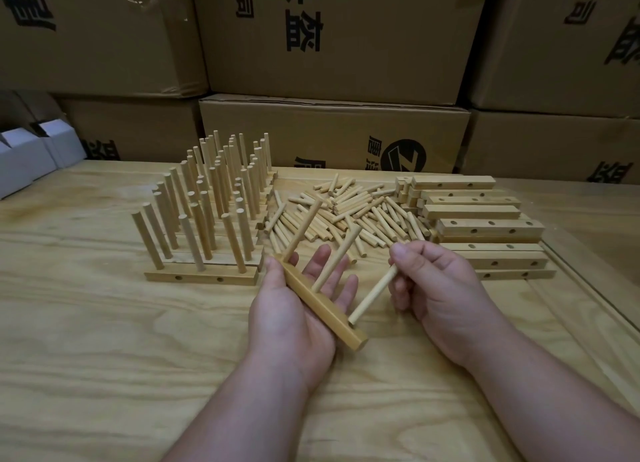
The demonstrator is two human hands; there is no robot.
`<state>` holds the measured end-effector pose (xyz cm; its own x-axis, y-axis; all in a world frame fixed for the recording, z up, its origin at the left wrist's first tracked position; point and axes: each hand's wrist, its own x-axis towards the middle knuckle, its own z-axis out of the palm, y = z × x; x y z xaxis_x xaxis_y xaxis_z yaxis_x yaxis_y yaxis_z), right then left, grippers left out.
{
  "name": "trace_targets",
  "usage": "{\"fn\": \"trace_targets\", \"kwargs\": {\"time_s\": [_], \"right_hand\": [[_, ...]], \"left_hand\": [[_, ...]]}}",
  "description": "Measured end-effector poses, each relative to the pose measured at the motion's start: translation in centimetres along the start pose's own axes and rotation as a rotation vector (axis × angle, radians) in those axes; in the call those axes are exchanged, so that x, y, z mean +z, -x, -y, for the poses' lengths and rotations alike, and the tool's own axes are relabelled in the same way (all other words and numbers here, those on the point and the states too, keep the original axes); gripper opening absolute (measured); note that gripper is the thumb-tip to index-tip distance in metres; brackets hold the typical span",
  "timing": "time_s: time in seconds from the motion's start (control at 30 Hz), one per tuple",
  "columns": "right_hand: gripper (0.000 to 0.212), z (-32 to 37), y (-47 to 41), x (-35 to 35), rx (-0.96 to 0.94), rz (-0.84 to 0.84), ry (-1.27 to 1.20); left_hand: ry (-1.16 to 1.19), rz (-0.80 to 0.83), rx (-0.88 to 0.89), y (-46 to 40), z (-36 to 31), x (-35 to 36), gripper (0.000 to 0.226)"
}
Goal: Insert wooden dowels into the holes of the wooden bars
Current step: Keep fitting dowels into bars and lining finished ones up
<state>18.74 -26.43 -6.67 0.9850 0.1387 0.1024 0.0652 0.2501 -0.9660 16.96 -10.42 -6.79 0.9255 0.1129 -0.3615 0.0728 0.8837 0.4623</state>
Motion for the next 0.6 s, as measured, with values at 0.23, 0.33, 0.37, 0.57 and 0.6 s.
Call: {"fn": "trace_targets", "kwargs": {"time_s": [0.23, 0.33, 0.37, 0.57, 0.6], "right_hand": [[0.032, 0.29, 0.16, -0.04, -0.034, 0.028, -0.052], [0.037, 0.32, 0.15, -0.02, -0.044, 0.034, -0.081], [0.039, 0.3, 0.12, -0.06, -0.047, 0.033, -0.084], [0.038, 0.0, -0.05, -0.34, -0.054, 0.03, -0.062], [0.04, -0.03, -0.06, -0.36, -0.053, 0.033, -0.055]], "left_hand": [[-0.007, -0.025, 0.038, -0.08, 0.17, 0.08, 0.042], [-0.002, -0.028, 0.04, -0.14, 0.18, 0.05, 0.043], [-0.001, -0.03, 0.038, -0.15, 0.19, 0.03, 0.044], [-0.017, -0.032, 0.039, -0.09, 0.18, 0.03, 0.042], [-0.033, -0.027, 0.044, -0.08, 0.22, -0.01, 0.042]]}}
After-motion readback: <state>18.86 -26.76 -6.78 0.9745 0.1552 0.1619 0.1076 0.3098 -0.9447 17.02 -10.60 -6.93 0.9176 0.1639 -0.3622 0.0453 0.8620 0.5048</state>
